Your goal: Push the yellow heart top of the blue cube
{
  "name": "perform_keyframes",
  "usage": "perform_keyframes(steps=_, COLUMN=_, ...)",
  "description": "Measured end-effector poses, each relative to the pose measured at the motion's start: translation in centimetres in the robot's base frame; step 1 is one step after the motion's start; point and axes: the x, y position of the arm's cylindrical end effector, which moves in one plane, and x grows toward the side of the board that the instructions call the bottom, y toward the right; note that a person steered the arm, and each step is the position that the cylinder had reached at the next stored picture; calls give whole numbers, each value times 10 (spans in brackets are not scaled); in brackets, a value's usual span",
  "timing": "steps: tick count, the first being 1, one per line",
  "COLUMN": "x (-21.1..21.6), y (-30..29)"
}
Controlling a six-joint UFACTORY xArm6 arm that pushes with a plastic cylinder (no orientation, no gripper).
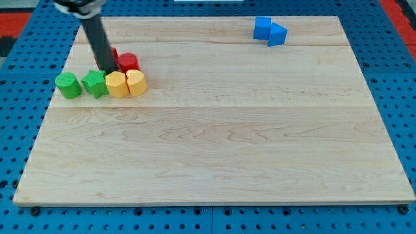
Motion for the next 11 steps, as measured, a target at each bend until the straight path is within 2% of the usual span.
perform_keyframes(steps=1, x=-7, y=53)
perform_keyframes(steps=2, x=-17, y=7)
perform_keyframes(steps=3, x=-33, y=67)
perform_keyframes(steps=4, x=-13, y=187)
perform_keyframes(steps=5, x=-6, y=227)
perform_keyframes(steps=6, x=-18, y=167)
perform_keyframes(steps=7, x=-45, y=227)
perform_keyframes(steps=8, x=-32, y=255)
perform_keyframes(steps=9, x=-66, y=241)
perform_keyframes(steps=10, x=-67, y=268)
perform_keyframes(steps=11, x=14, y=309)
